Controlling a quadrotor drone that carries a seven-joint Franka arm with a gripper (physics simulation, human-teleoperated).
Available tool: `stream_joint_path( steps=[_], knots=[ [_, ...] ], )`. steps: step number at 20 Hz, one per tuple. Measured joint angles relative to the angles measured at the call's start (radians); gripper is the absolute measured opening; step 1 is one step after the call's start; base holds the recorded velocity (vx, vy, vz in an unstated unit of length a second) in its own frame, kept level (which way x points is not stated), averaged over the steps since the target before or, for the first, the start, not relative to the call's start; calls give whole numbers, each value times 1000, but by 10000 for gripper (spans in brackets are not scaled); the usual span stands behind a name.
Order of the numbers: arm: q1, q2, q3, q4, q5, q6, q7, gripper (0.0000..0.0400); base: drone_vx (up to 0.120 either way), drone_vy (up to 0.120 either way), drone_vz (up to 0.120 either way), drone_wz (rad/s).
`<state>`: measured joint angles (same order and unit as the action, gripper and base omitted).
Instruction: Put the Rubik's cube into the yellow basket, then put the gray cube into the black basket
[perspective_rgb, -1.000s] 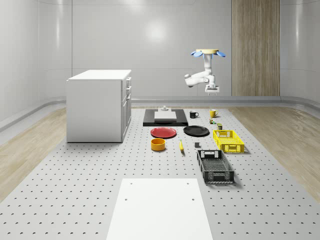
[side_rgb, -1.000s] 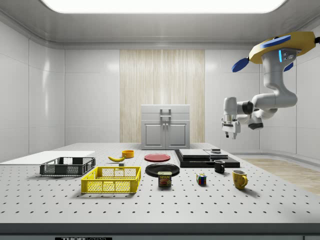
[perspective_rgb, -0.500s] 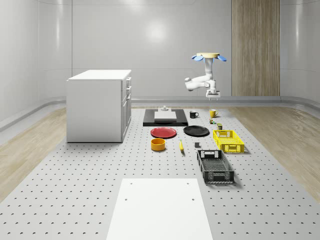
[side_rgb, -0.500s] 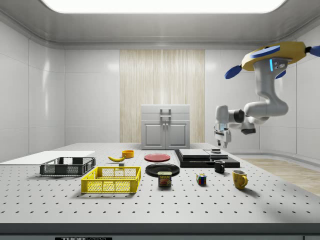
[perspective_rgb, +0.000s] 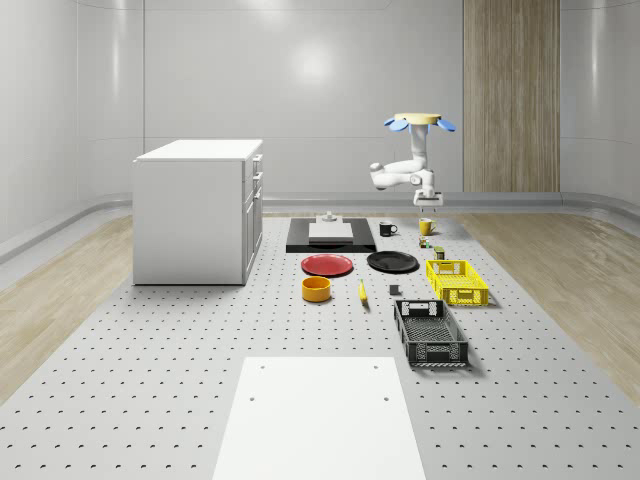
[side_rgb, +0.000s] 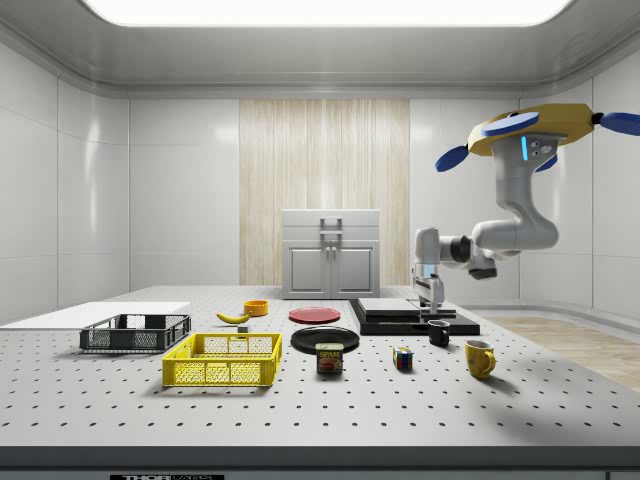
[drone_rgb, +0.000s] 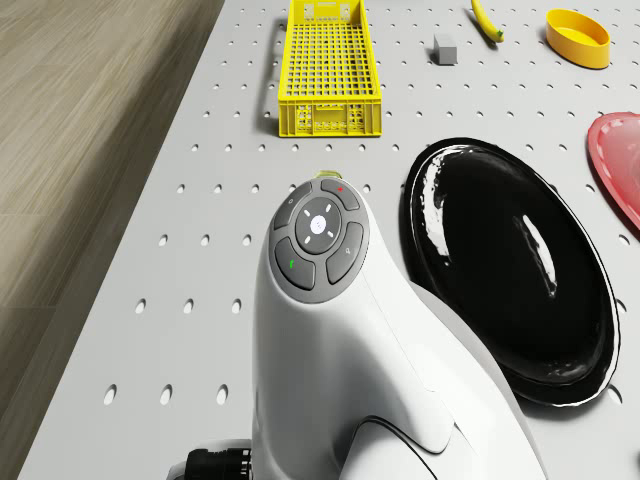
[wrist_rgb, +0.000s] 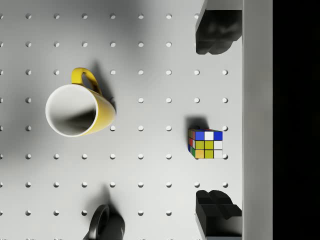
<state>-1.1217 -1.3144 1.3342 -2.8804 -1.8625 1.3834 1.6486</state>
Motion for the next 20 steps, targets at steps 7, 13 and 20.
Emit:
stream_joint_path(
  steps=[7, 13, 20],
  knots=[
    [-6, -25, 5, 1, 11, 23, 6, 400, 120, -74, -120, 0],
    [-11, -44, 10, 2, 20, 41, 10, 400, 20, -27, -120, 0],
    [-16, -67, 5, 5, 21, 65, 14, 400, 0, -6, -69, 0]
  ],
)
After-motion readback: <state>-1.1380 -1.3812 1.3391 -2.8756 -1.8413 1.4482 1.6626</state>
